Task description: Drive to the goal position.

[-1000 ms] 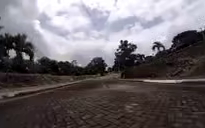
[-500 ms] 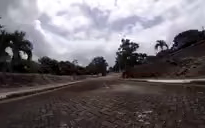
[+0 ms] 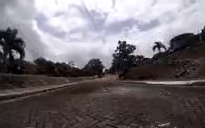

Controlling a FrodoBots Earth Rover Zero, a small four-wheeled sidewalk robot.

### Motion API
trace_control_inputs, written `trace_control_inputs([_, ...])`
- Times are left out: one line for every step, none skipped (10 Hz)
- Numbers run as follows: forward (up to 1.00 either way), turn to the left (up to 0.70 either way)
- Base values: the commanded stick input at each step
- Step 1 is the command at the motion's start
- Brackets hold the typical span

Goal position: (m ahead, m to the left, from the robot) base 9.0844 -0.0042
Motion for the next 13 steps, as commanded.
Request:
trace_control_inputs([0.85,0.00])
trace_control_inputs([0.85,0.00])
trace_control_inputs([0.85,0.00])
trace_control_inputs([0.85,0.00])
trace_control_inputs([0.85,0.00])
trace_control_inputs([0.85,0.00])
trace_control_inputs([0.85,0.00])
trace_control_inputs([0.85,0.00])
trace_control_inputs([0.85,0.00])
trace_control_inputs([0.85,0.00])
trace_control_inputs([0.85,0.00])
trace_control_inputs([0.85,0.00])
trace_control_inputs([0.85,0.00])
